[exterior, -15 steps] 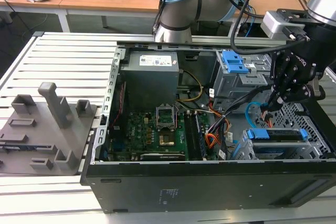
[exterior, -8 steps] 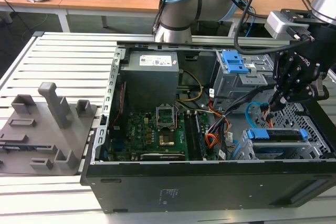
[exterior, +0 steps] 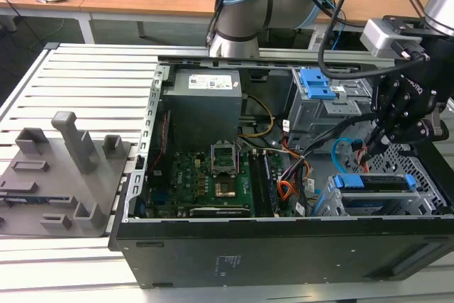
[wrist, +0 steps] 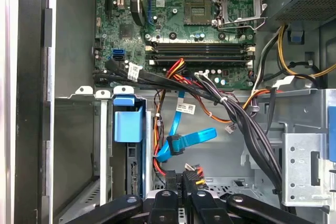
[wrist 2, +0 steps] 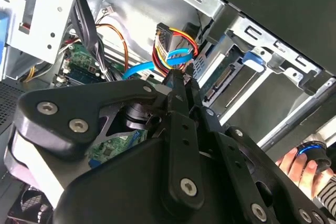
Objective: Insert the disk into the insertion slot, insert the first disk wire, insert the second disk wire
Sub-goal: 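Insert the first disk wire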
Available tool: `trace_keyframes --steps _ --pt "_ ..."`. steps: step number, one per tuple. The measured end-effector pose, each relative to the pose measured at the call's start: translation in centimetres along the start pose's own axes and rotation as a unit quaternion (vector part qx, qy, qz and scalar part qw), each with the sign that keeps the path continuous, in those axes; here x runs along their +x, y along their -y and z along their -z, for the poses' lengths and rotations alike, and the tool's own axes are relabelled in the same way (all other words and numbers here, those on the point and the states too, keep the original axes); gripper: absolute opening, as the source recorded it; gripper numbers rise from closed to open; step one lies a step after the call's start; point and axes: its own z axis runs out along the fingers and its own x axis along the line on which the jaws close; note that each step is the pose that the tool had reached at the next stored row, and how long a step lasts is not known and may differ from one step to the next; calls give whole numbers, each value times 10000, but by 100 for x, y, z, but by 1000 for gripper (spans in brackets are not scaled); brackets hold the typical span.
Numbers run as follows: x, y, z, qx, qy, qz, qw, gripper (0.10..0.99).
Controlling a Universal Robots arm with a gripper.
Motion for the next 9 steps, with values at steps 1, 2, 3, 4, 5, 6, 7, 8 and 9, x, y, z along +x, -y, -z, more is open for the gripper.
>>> trace_keyframes --steps 1,2,3,4,5,6,7,8,9 --pt "24 1 -1 0 0 0 10000 165" --pt "34 1 -1 0 0 0 10000 165" --pt "45 1 -1 0 0 0 10000 165" --pt "62 1 -2 0 0 0 10000 165" --pt "80 2 -3 0 0 0 10000 165" --pt "95 2 -3 0 0 0 10000 165" --pt "109 2 -4 0 0 0 10000 165" --pt "127 3 -5 0 0 0 10000 165" --pt "144 3 -5 0 0 0 10000 165"
